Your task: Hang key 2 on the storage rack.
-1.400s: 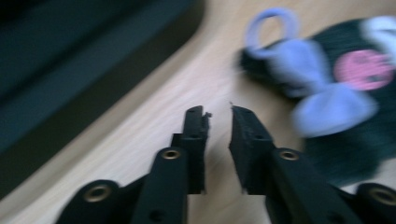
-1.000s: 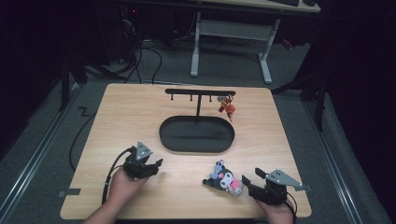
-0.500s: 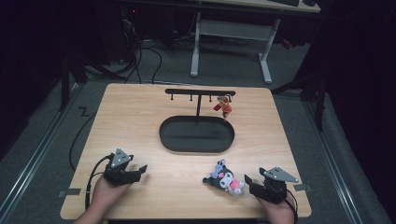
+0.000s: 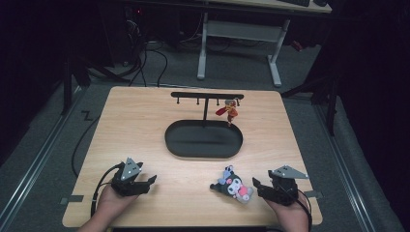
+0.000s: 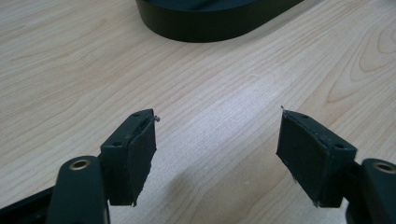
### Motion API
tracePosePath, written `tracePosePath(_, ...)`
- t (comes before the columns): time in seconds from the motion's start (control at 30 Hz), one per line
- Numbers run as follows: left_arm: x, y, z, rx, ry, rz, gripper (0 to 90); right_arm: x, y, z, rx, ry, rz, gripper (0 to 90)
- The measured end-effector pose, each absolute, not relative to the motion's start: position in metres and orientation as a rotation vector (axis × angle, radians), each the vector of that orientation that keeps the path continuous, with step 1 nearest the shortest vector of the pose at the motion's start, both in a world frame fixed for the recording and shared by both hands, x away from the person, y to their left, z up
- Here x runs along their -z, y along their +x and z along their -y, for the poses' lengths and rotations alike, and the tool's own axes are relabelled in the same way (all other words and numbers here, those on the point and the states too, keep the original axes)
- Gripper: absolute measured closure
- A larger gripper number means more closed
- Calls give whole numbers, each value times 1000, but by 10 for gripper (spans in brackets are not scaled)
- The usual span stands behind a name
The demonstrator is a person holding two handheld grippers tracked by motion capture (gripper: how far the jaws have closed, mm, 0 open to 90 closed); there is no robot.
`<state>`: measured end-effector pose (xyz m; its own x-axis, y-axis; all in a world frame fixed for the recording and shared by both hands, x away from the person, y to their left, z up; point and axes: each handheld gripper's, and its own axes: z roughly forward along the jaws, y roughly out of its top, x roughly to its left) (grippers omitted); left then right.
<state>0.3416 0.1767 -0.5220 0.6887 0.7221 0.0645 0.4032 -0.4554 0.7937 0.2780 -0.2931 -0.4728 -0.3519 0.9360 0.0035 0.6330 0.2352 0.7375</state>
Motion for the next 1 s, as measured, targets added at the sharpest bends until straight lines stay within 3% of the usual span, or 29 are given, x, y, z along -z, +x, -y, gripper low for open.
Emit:
tracePosePath(0.43,524,341,-173,-507,2118,-839,289,461,289,286,-705,1464,-2264,298)
tracePosePath(1.0,524,339,-172,-501,2137,-811,291,441,296,260,-509,1400,-2529,193)
